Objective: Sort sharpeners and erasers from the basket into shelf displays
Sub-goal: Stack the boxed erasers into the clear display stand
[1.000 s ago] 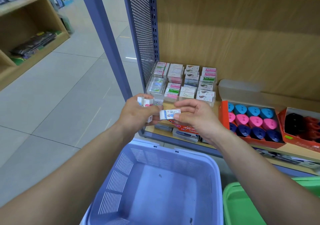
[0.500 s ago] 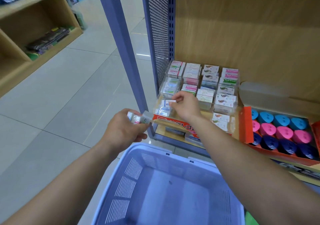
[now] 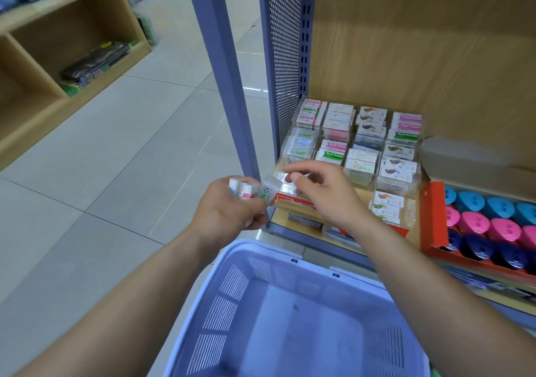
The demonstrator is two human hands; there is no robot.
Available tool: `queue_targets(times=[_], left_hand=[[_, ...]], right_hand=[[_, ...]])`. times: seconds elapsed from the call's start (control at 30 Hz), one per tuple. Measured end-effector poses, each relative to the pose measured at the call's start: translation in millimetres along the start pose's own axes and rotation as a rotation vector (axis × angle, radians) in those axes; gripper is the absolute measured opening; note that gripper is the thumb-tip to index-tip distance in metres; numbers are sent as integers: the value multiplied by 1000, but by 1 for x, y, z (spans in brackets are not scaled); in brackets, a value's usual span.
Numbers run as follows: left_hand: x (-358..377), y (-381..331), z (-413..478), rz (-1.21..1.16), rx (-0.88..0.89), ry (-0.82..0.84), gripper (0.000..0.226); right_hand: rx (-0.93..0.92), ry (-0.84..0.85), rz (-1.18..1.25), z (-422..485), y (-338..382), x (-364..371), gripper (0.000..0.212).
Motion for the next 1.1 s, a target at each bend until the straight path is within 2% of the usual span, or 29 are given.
queue_targets(times=[0.13, 0.3, 0.47, 0.53, 0.63, 0.77, 0.97, 1.1], left_hand=[[16, -16, -6, -44, 37, 44, 17], [33, -31, -15, -61, 77, 82, 28], [29, -27, -16, -84, 43, 24, 33], [27, -22, -16, -92, 7, 39, 39], [27, -14, -17, -81, -48, 80, 43], [28, -12, -16, -50, -44, 115, 36], [22, -14, -10, -49, -20, 143, 36], [13, -9, -7, -112, -49, 112, 37]], right_hand=[[9, 168, 229, -31, 27, 5, 22], [72, 129, 327, -44, 27, -16, 28], [232, 27, 525, -55, 9, -37, 11], [287, 5, 576, -57, -2, -45, 13], [355, -18, 496, -57, -20, -54, 17], [407, -99, 347, -41, -40, -57, 21], [406, -103, 312, 3, -43, -35, 22], [419, -197, 157, 38, -53, -17, 23]])
Point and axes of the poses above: each hand's wrist, its own z-axis towards the middle knuckle, its own x-axis out of the palm, y = z × x, the point moved 8 cm from there along z, towards the middle knuckle, and after that the axes turned 5 degrees about x, right-handed, at the moved point
